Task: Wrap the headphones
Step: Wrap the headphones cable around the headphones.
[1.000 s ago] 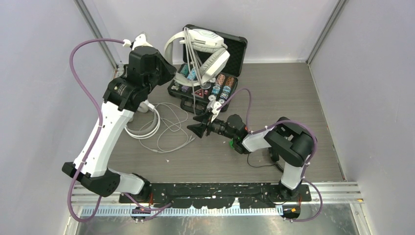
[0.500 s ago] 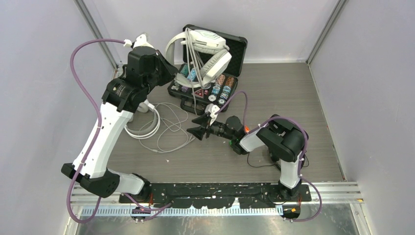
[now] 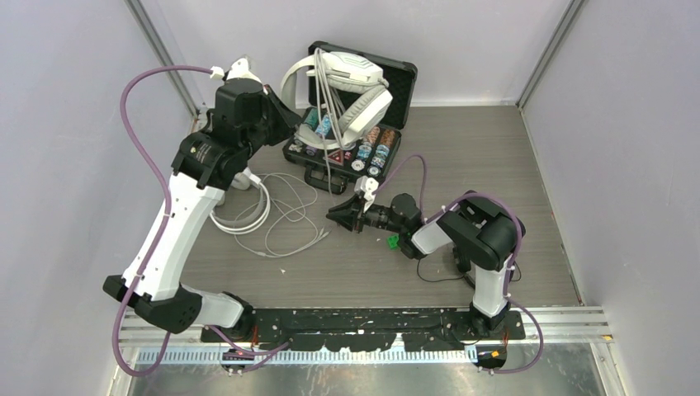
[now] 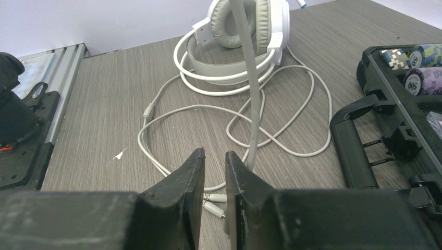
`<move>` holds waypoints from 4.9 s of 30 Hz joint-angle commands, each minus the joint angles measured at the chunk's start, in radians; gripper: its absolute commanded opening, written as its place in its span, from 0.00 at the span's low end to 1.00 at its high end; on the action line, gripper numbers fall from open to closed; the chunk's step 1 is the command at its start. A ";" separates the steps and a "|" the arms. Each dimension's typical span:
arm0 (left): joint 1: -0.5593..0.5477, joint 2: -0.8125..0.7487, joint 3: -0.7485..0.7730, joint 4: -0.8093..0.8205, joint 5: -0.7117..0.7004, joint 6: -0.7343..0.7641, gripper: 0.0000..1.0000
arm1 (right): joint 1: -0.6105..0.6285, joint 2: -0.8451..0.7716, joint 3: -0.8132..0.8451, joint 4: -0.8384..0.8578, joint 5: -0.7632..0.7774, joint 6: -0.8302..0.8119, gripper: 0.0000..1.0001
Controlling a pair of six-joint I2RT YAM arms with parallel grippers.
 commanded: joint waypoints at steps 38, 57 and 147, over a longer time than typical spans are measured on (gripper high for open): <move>0.000 -0.067 0.048 0.103 0.025 0.005 0.00 | -0.019 -0.050 0.028 0.039 -0.001 -0.050 0.55; 0.000 -0.044 0.078 0.121 -0.008 0.024 0.00 | 0.032 0.057 0.065 0.081 0.024 0.063 0.02; 0.399 0.142 0.479 -0.113 0.199 0.077 0.00 | 0.175 -0.316 -0.144 -0.044 0.323 -0.073 0.00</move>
